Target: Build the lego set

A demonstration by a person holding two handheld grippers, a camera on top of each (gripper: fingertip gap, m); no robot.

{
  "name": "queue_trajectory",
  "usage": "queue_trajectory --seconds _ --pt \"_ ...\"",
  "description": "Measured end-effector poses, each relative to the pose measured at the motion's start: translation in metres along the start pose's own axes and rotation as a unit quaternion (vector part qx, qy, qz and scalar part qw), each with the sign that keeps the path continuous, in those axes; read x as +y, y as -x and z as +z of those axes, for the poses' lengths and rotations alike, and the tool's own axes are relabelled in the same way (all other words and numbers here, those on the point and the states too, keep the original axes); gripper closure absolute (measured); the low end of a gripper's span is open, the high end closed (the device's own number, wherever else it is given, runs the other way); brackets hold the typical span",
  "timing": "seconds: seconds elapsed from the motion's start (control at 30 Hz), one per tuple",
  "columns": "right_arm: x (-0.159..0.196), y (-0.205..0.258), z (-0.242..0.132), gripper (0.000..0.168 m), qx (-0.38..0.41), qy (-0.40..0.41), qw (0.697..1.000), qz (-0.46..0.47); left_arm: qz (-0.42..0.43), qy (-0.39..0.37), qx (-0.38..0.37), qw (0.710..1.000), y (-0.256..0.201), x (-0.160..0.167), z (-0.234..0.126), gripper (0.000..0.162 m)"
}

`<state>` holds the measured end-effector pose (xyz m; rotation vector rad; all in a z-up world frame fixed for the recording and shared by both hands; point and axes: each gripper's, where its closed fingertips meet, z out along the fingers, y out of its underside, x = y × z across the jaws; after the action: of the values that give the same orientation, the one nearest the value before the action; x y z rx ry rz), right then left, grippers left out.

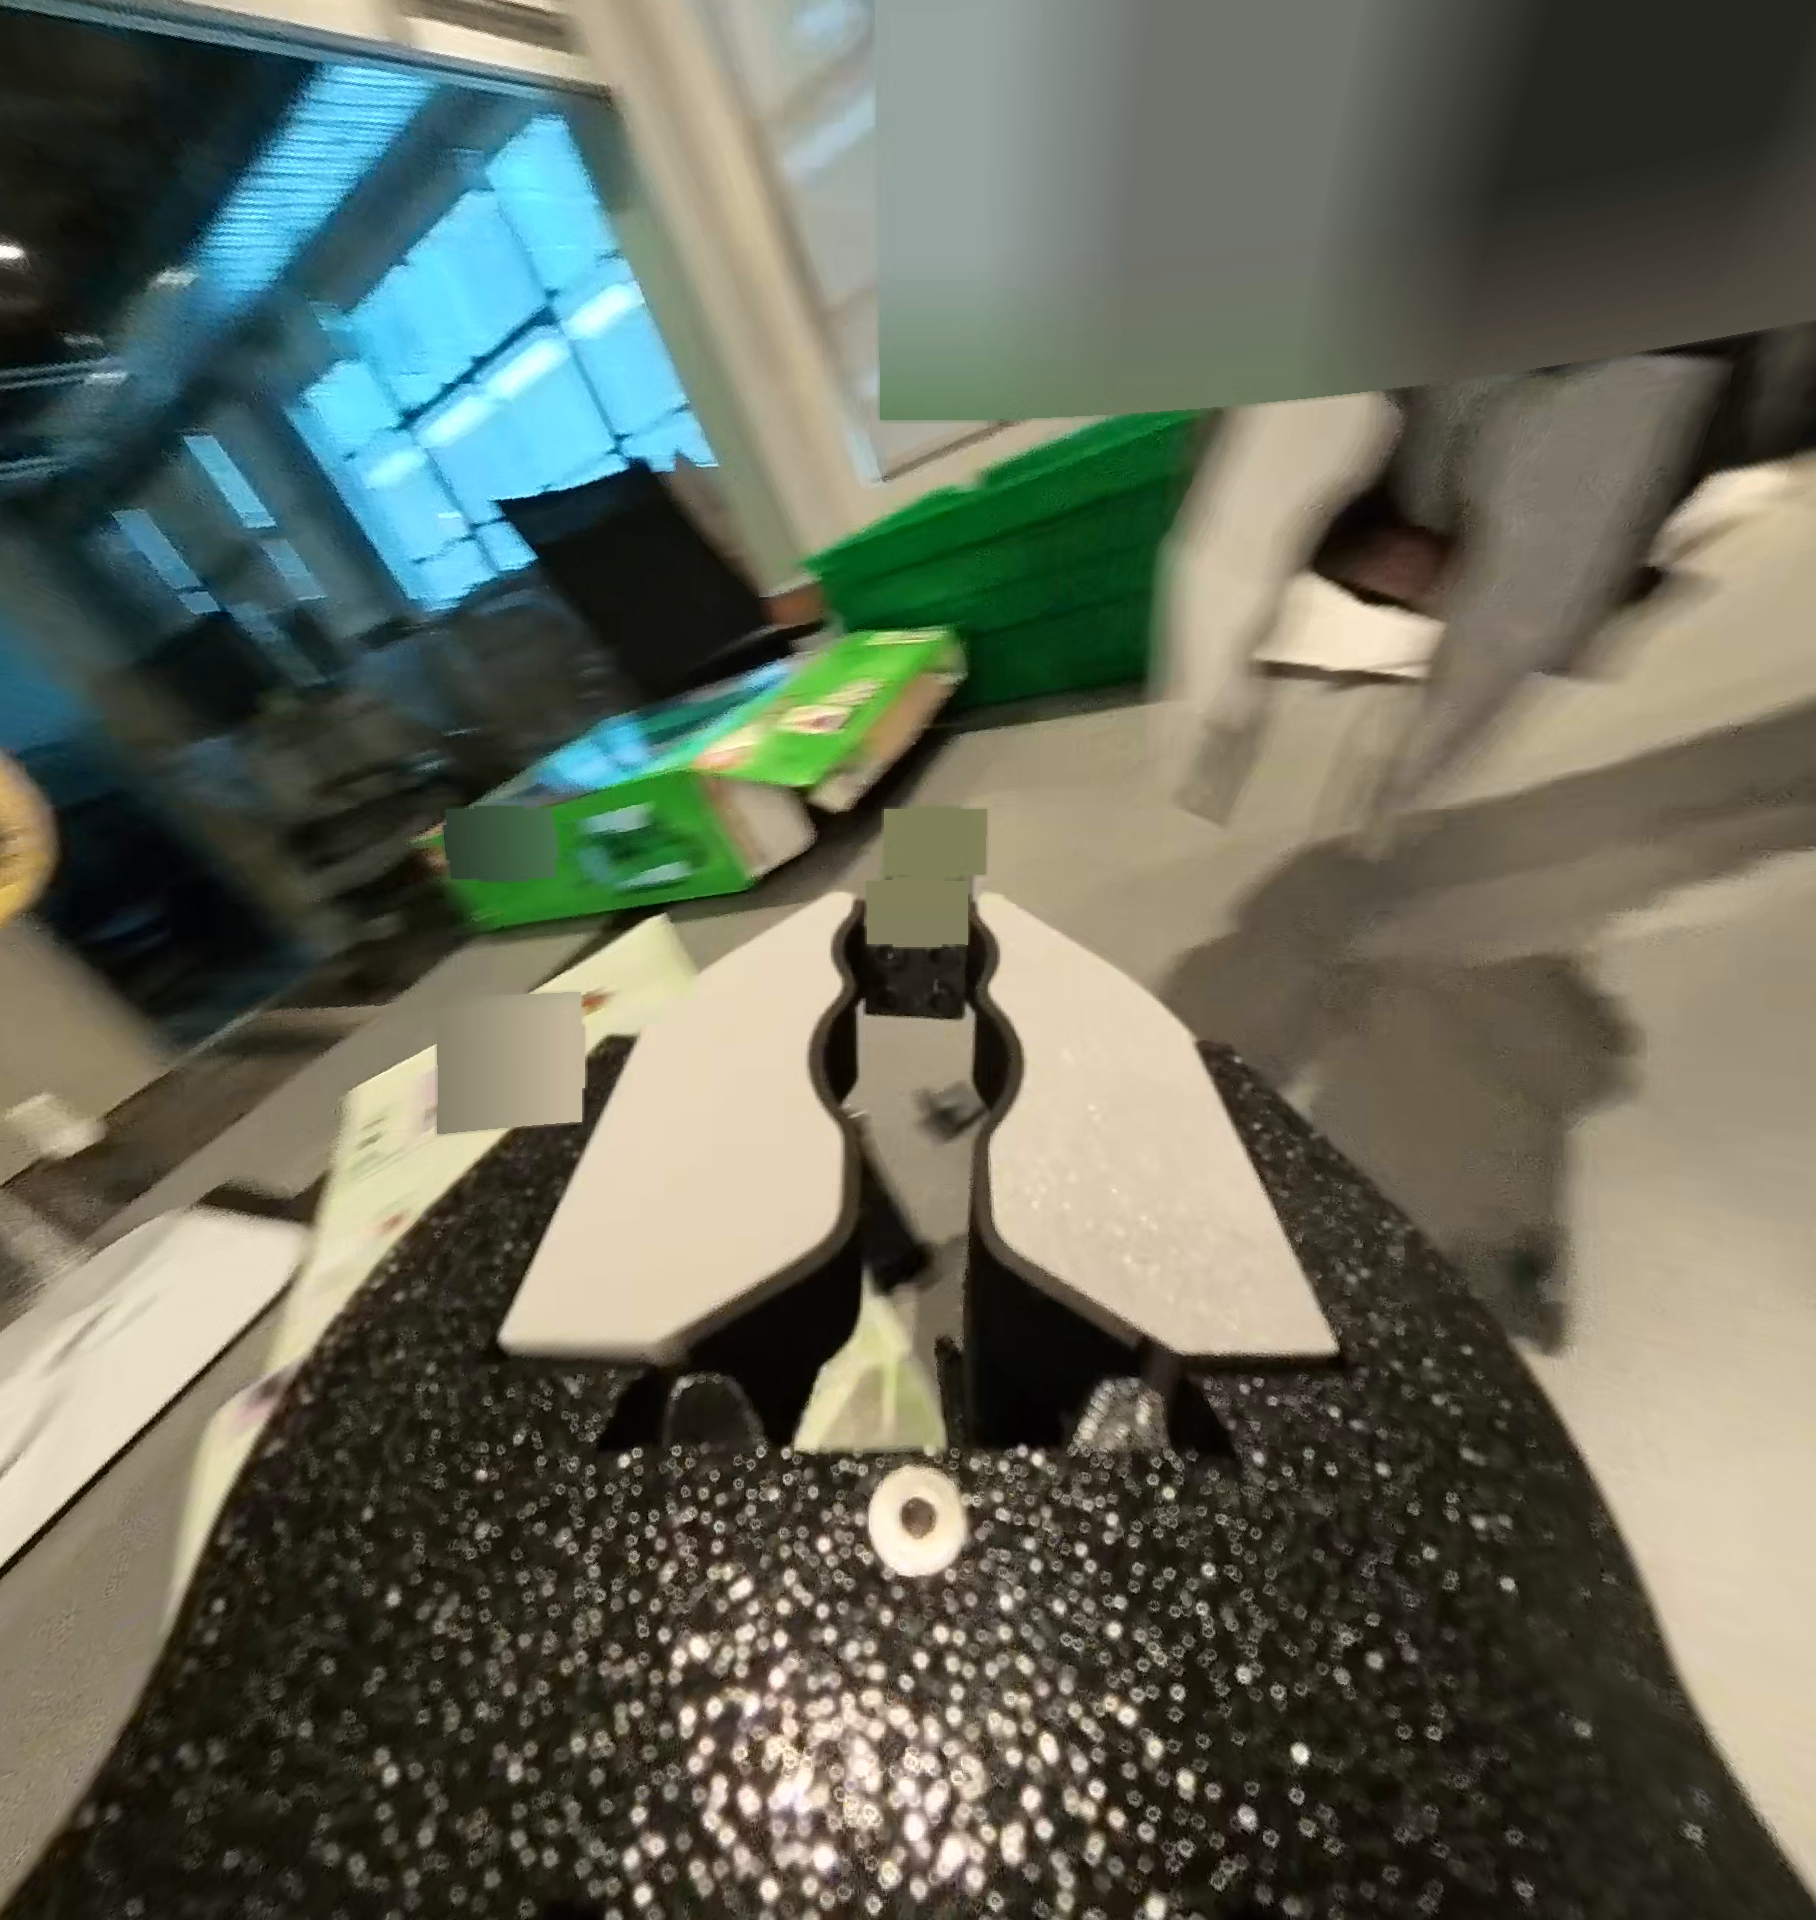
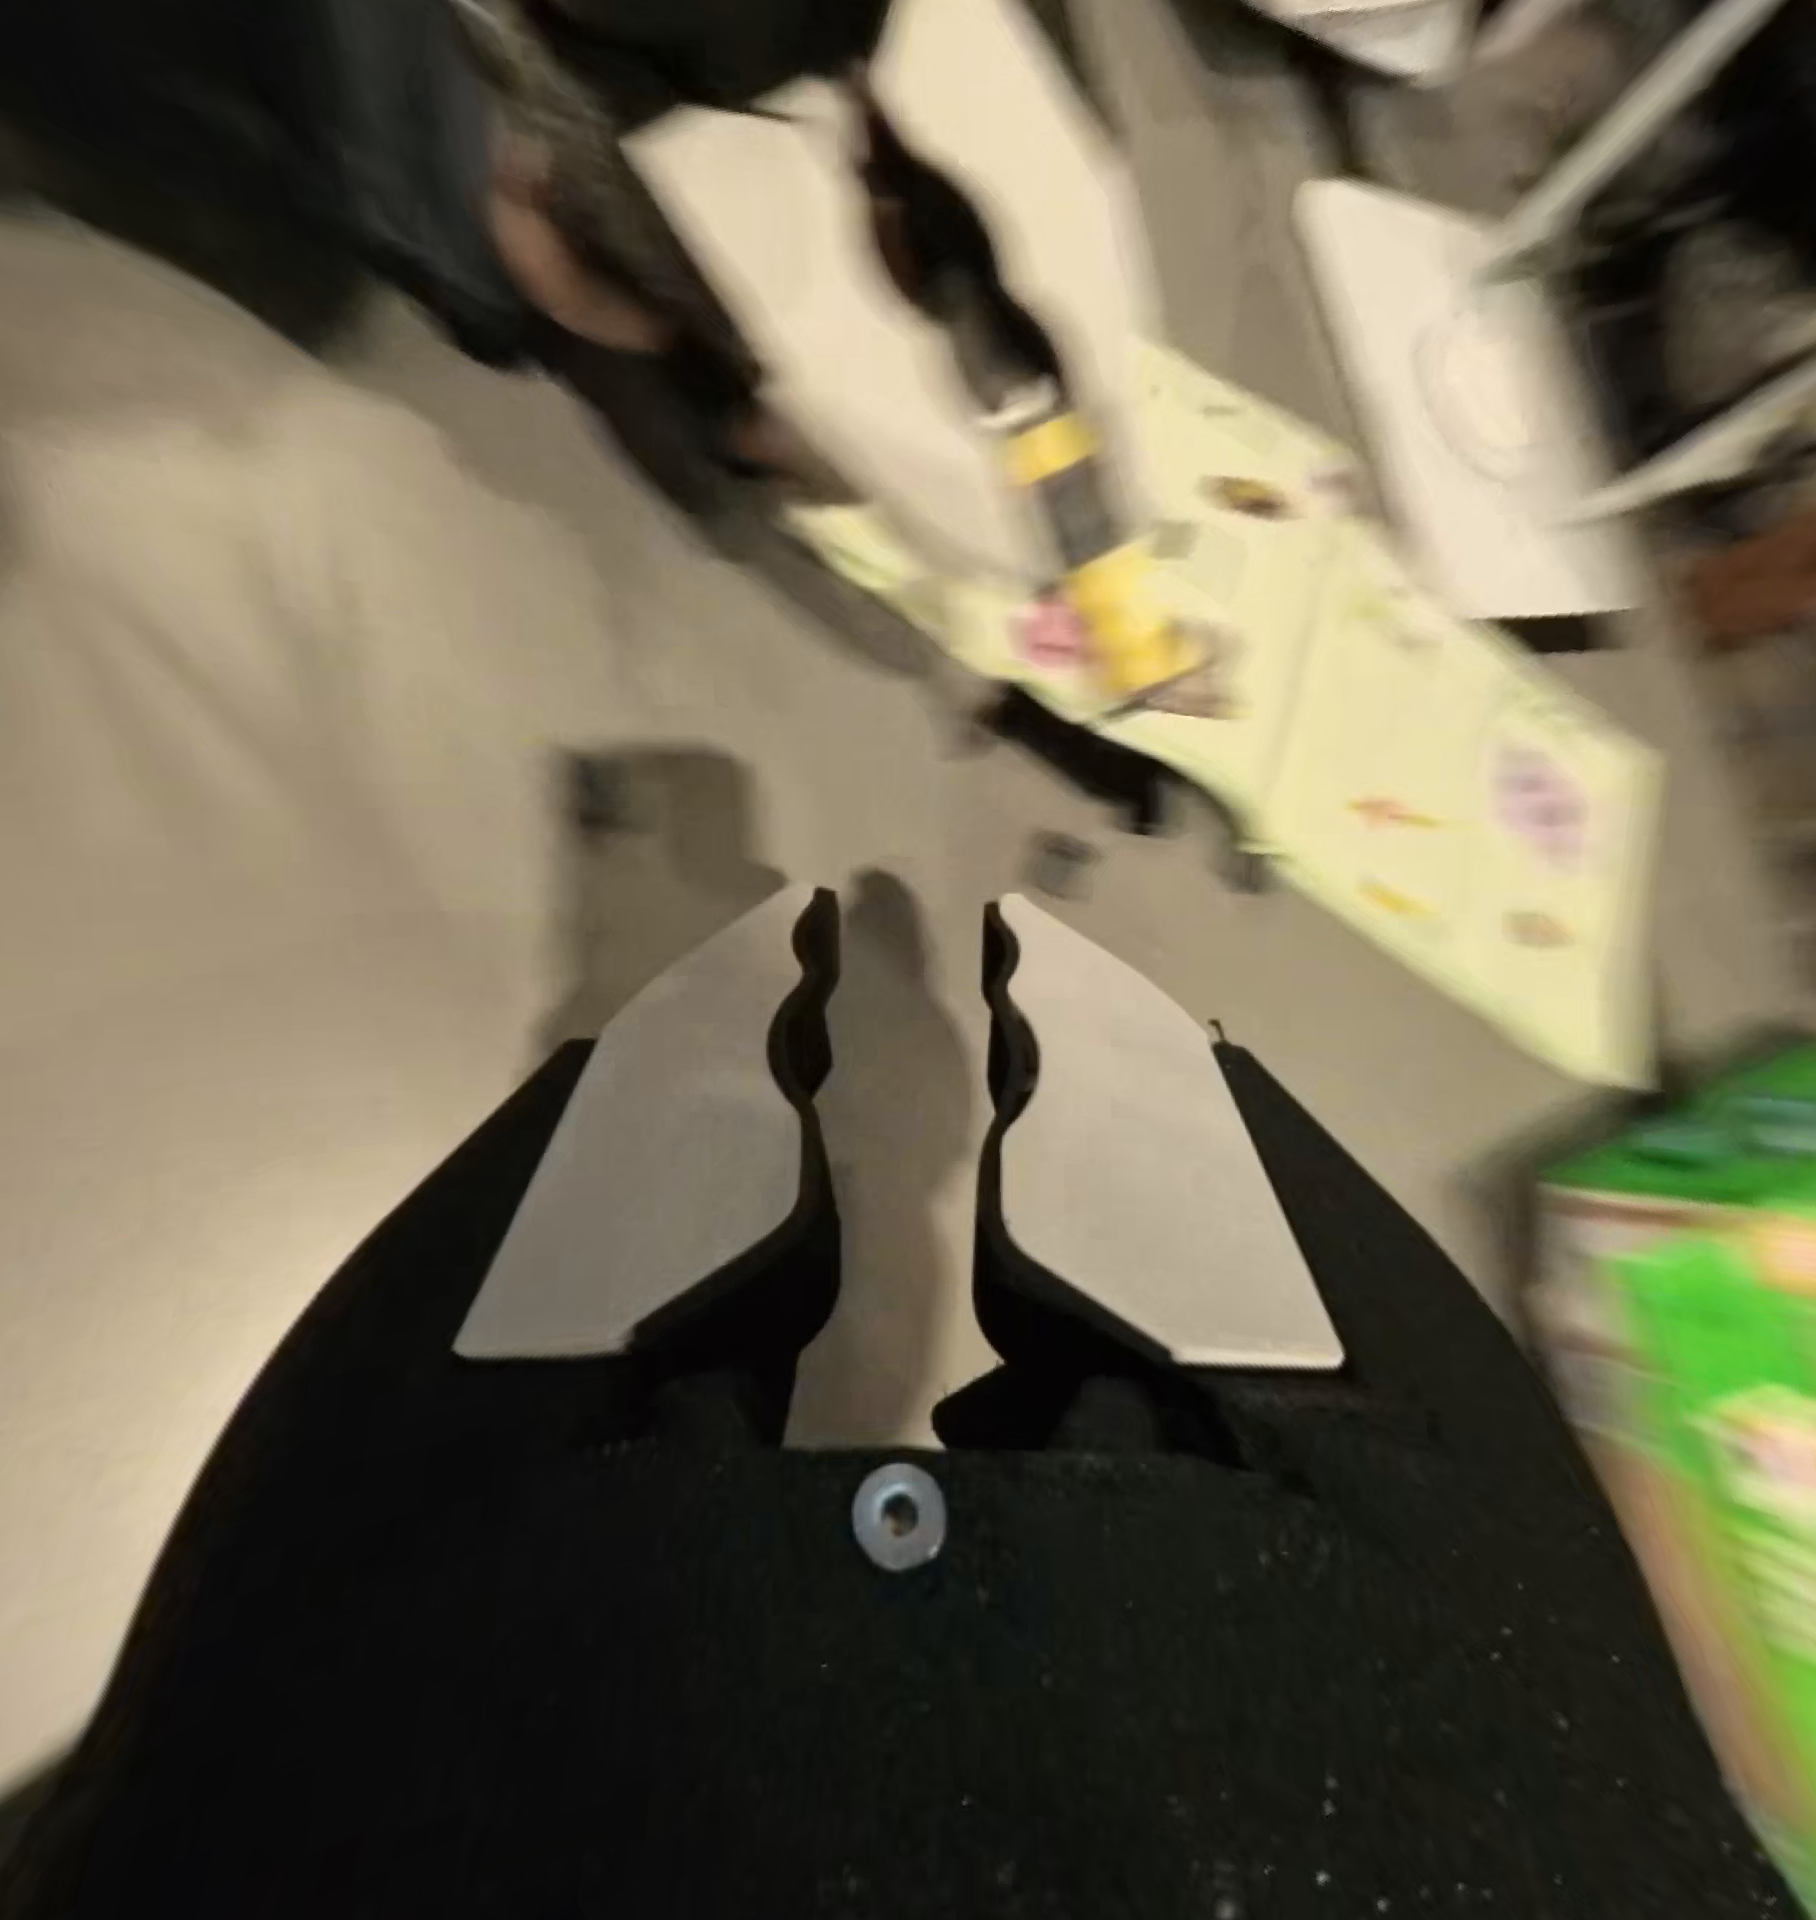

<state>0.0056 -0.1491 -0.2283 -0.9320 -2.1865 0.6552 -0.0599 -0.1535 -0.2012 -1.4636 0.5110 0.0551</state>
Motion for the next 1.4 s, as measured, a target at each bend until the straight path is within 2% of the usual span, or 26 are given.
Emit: queue_trajectory --seconds 0.07,0.13,0.2,0.3,0.4,0.47,0.57,0.63,0.7,0.8,0.87,1.0,1.13,1.4 --pt "0.004 0.024 0.013 0.142 -0.045 -0.005 0.998 0.035 -0.001 -0.001 -0.032 0.999 0.014 0.002 -0.006 0.145" --pt "0.007 0.042 0.026 0.143 -0.054 -0.005 0.998 0.037 -0.001 -0.001 -0.054 0.999 0.023 0.003 -0.009 0.145" --pt "0.0 0.054 0.037 0.147 -0.055 -0.016 0.995 0.081 0.002 0.0 -0.073 0.997 0.029 0.003 -0.011 0.145" --pt "-0.009 0.05 0.045 0.145 0.024 -0.02 0.985 0.169 0.002 0.003 -0.088 0.996 0.033 0.004 -0.012 0.145" --pt "-0.006 0.044 0.041 0.144 0.131 -0.005 0.969 0.211 0.002 0.003 -0.083 0.997 0.031 0.005 -0.011 0.145" --pt "-0.004 0.049 0.041 0.145 0.162 0.009 0.963 0.215 -0.001 0.0 -0.08 0.997 0.029 0.003 -0.01 0.145" --pt "-0.003 0.048 0.044 0.144 0.167 0.028 0.965 0.2 -0.006 -0.003 -0.081 0.997 0.031 0.003 -0.011 0.145" --pt "-0.012 0.027 0.04 0.157 0.163 -0.006 0.973 0.162 -0.014 -0.006 -0.086 0.996 0.033 0.003 -0.013 0.145" --pt "-0.006 -0.007 0.037 0.16 0.164 -0.019 0.975 0.147 -0.023 -0.008 -0.091 0.996 0.037 0.004 -0.014 0.145" --pt "0.013 -0.045 0.048 0.155 0.113 0.0 0.975 0.194 -0.031 -0.008 -0.099 0.995 0.041 0.006 -0.017 0.145" --pt "0.018 -0.059 0.056 0.159 0.084 0.006 0.974 0.208 -0.035 -0.007 -0.105 0.994 0.044 0.008 -0.018 0.145" --pt "0.042 -0.08 0.069 0.168 0.066 0.049 0.981 0.177 -0.043 -0.008 -0.106 0.993 0.045 0.009 -0.018 0.145" --pt "0.044 -0.071 0.09 0.168 -0.037 0.036 0.983 0.177 -0.048 -0.007 -0.103 0.993 0.045 0.009 -0.017 0.145" --pt "0.043 -0.051 0.098 0.168 -0.123 0.024 0.977 0.172 -0.044 -0.005 -0.096 0.994 0.042 0.01 -0.014 0.145"
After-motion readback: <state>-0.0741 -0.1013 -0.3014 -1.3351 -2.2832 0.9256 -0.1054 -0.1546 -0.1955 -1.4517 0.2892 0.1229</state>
